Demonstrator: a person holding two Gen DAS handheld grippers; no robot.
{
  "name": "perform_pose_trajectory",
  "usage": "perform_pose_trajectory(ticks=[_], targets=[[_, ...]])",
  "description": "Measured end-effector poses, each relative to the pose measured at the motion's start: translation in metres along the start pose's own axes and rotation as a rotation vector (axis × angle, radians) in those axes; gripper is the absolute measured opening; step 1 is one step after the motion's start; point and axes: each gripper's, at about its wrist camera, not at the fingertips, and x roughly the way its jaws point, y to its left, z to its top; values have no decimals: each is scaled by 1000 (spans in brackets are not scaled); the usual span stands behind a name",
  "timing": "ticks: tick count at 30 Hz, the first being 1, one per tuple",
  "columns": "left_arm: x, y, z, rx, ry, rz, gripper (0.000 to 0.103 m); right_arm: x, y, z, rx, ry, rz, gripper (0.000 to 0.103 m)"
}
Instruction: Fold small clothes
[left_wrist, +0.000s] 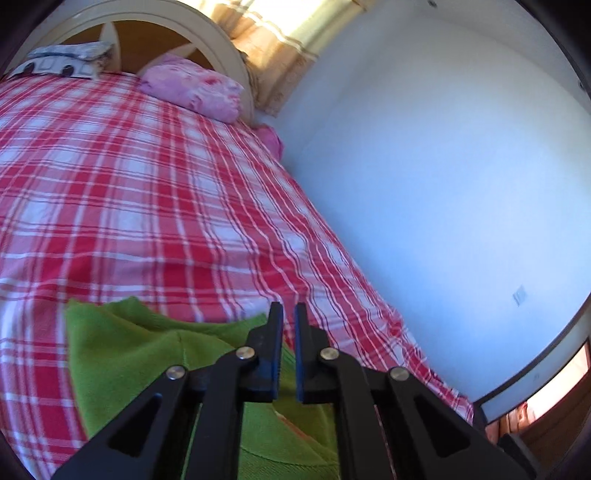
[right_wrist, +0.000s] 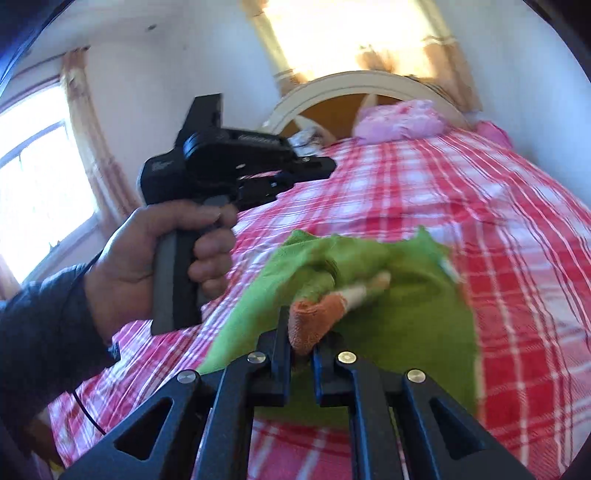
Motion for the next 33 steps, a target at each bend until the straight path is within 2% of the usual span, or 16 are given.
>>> perform_pose_trajectory(ticks=[2, 4, 5, 6, 7, 9, 12, 14, 19, 22, 23, 26, 28, 30, 32, 33], targets=[[12, -6, -4, 22, 29, 59, 6, 0, -16, -2, 43, 30, 18, 7], [23, -8, -8, 61, 74, 150, 15, 2, -22, -7, 55, 48, 19, 7], [31, -8, -11, 94, 117, 221, 24, 2, -23, -11, 62, 60, 22, 7], [36, -8, -14, 120, 148, 280, 40, 3, -25, -17, 67, 72, 28, 7], [41, -8, -17, 149, 173, 329, 47, 4, -25, -22, 69, 82, 29, 7], [46, -7, -21, 190, 211, 339, 70, 7, -25, -35, 67, 103, 29, 7], [51, -5, -23, 204, 237, 373, 78, 13, -32, -48, 85, 120, 32, 8], [57, -3, -25, 176, 270, 379, 81, 15, -35, -51, 101, 116, 43, 8], [70, -21, -40, 238, 338, 443, 81, 13, -26, -53, 90, 95, 67, 8], [78, -35, -49, 291, 381, 497, 81, 15, -19, -56, 57, 92, 49, 8], [82, -40, -53, 308, 399, 486, 81, 13, -17, -56, 48, 87, 50, 8], [97, -45, -64, 377, 455, 592, 81, 12, -12, -57, 25, 79, 53, 8], [104, -39, -68, 386, 483, 660, 81, 12, -8, -58, 9, 75, 52, 8], [104, -34, -67, 361, 491, 661, 80, 11, -5, -59, -9, 70, 48, 8], [103, -30, -68, 359, 502, 665, 72, 12, -4, -59, -17, 70, 44, 8], [101, -29, -67, 359, 501, 657, 58, 13, -4, -59, -20, 70, 43, 8]])
